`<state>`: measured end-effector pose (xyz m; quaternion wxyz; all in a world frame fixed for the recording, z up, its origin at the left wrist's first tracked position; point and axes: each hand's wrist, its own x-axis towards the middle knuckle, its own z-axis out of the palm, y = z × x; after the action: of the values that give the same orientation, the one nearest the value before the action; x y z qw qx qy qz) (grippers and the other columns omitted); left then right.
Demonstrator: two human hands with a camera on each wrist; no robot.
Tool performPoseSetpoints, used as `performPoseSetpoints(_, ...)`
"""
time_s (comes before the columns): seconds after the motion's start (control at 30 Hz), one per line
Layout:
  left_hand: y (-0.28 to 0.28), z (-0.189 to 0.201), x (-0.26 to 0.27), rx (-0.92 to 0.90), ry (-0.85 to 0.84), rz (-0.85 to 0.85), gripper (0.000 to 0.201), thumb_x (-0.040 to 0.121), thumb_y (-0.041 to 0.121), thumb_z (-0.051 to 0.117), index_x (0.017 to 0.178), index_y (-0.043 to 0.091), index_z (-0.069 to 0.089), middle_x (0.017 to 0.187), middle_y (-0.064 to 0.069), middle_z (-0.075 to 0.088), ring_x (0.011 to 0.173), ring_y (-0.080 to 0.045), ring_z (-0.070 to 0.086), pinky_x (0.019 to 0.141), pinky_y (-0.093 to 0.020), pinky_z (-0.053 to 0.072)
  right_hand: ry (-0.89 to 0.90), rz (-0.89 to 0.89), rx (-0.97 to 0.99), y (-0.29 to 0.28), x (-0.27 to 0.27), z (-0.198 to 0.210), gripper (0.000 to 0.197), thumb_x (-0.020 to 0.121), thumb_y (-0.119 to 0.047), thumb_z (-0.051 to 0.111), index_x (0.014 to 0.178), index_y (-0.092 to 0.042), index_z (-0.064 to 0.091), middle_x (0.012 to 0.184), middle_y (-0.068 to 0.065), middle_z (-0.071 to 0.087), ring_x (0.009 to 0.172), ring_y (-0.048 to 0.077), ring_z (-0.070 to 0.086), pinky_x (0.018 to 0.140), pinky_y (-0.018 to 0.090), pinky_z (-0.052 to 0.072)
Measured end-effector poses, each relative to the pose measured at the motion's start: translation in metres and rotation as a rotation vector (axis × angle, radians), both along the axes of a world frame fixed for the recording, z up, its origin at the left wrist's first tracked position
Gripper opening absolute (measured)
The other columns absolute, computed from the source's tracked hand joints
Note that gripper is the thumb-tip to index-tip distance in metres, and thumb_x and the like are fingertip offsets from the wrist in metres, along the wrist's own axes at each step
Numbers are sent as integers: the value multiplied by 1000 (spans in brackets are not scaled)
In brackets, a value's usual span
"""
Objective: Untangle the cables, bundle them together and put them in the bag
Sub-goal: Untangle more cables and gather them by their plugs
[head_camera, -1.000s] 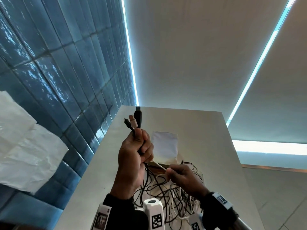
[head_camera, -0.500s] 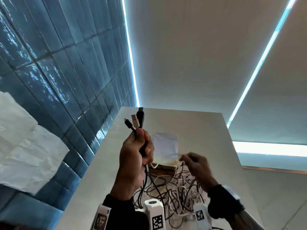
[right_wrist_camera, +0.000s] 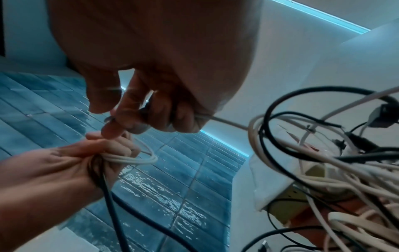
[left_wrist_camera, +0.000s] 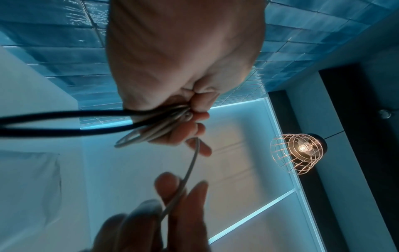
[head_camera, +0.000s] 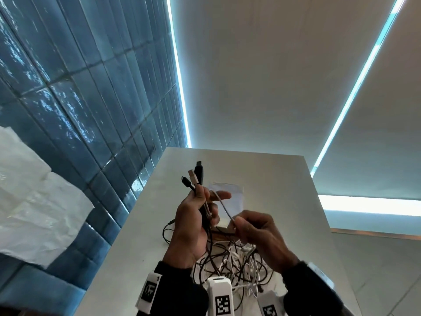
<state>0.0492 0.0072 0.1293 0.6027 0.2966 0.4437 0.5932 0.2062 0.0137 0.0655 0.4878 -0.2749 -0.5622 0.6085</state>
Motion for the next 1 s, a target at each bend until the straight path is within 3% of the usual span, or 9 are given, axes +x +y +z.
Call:
performPoseSetpoints(0.17, 3, -5, -1, 90, -45, 54, 29, 93, 34, 41, 75, 14, 47, 68, -9, 60, 87, -27, 64, 85, -45, 49, -113, 22, -35, -2, 7, -31, 35, 86, -34, 65, 79, 0, 70, 53, -8, 46, 48, 6, 33, 47, 15, 29)
performPoseSetpoints(0.2, 3, -4, -2, 103, -66, 49, 29, 96, 33, 39, 75, 14, 47, 67, -9, 57, 90, -30, 65, 85, -46, 51, -133, 29, -47, -2, 9, -40, 38, 86, -38, 65, 77, -1, 70, 52, -9, 43, 47, 6, 32, 46, 15, 27)
performPoseSetpoints(0.27, 3, -4, -3, 114, -87, 22, 29, 95, 34, 40, 76, 13, 46, 66, -7, 53, 74, -29, 65, 70, -39, 51, -186, 28, -61, -2, 12, -58, 47, 84, -50, 65, 75, -4, 70, 51, -8, 39, 45, 7, 30, 45, 17, 25)
performPoseSetpoints(0.33, 1, -4, -2, 108, -90, -6, 28, 91, 36, 43, 76, 13, 45, 68, -6, 52, 51, -20, 51, 55, -30, 40, -248, 23, -64, -2, 13, -74, 50, 84, -57, 62, 73, -8, 71, 51, -6, 36, 46, 10, 29, 45, 20, 23)
performPoseSetpoints(0.4, -1, -6, 0, 94, -91, -17, 28, 93, 34, 42, 76, 13, 45, 72, -6, 56, 42, -12, 35, 48, -25, 31, -300, 33, -60, 0, 14, -83, 49, 85, -59, 60, 72, -13, 71, 51, -3, 35, 47, 13, 29, 46, 23, 21)
performPoseSetpoints(0.47, -2, -7, 0, 94, -115, -13, 26, 92, 34, 44, 75, 14, 46, 71, -3, 55, 40, -8, 25, 46, -24, 24, -328, 41, -65, 3, 13, -87, 49, 85, -60, 58, 70, -16, 71, 53, 1, 34, 49, 14, 28, 47, 27, 21)
performPoseSetpoints(0.63, -3, -2, -8, 175, -235, 22, 22, 88, 29, 46, 72, 15, 40, 57, 4, 29, 44, -8, 22, 45, -24, 19, -446, 3, -53, 16, 22, -99, 46, 86, -57, 54, 63, -19, 68, 57, 5, 45, 55, 18, 36, 52, 28, 27)
performPoseSetpoints(0.83, -6, 3, -16, 235, -249, 40, 32, 102, 26, 35, 73, 16, 44, 68, -1, 50, 41, -6, 21, 45, -23, 18, -495, -44, -80, 26, 34, -107, 39, 90, -41, 54, 63, -16, 67, 56, -8, 44, 55, 8, 38, 53, 21, 30)
performPoseSetpoints(1.0, -8, 6, -12, 191, -194, 32, 30, 100, 30, 37, 74, 16, 41, 59, 4, 33, 43, -8, 21, 46, -25, 14, -541, -202, -104, 39, 31, -100, 36, 95, -15, 59, 59, -16, 66, 47, -11, 50, 49, -1, 42, 53, 17, 33)
